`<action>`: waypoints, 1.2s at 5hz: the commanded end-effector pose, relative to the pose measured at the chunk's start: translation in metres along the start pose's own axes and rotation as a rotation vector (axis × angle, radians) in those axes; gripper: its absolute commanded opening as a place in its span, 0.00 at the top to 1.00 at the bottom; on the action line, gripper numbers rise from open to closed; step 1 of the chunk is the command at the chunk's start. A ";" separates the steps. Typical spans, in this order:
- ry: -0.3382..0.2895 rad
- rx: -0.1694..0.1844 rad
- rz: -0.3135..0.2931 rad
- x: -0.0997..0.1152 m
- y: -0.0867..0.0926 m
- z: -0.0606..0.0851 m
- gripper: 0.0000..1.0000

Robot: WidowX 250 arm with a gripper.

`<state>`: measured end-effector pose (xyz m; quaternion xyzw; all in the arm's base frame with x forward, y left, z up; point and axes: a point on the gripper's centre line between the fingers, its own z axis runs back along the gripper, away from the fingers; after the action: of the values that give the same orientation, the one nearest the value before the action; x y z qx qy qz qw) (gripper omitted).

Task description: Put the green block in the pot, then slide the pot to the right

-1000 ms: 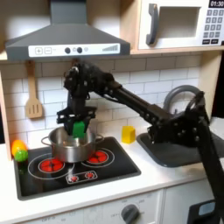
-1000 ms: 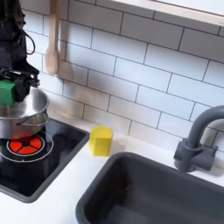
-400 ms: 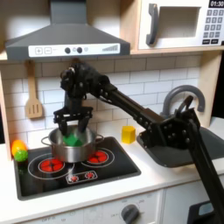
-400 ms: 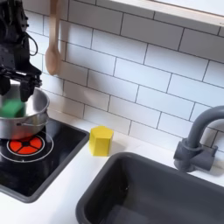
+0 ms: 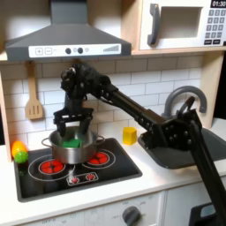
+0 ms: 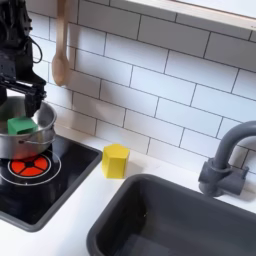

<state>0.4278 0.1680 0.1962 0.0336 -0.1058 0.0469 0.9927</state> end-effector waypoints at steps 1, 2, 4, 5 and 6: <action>0.048 -0.011 -0.014 -0.008 -0.004 -0.015 0.00; 0.067 -0.028 -0.029 -0.010 -0.008 -0.022 0.00; 0.090 -0.059 -0.102 -0.018 -0.037 -0.029 0.00; 0.090 -0.061 -0.108 -0.025 -0.041 -0.026 0.00; 0.091 -0.072 -0.134 -0.030 -0.052 -0.022 0.00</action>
<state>0.4088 0.1169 0.1667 0.0037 -0.0616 -0.0205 0.9979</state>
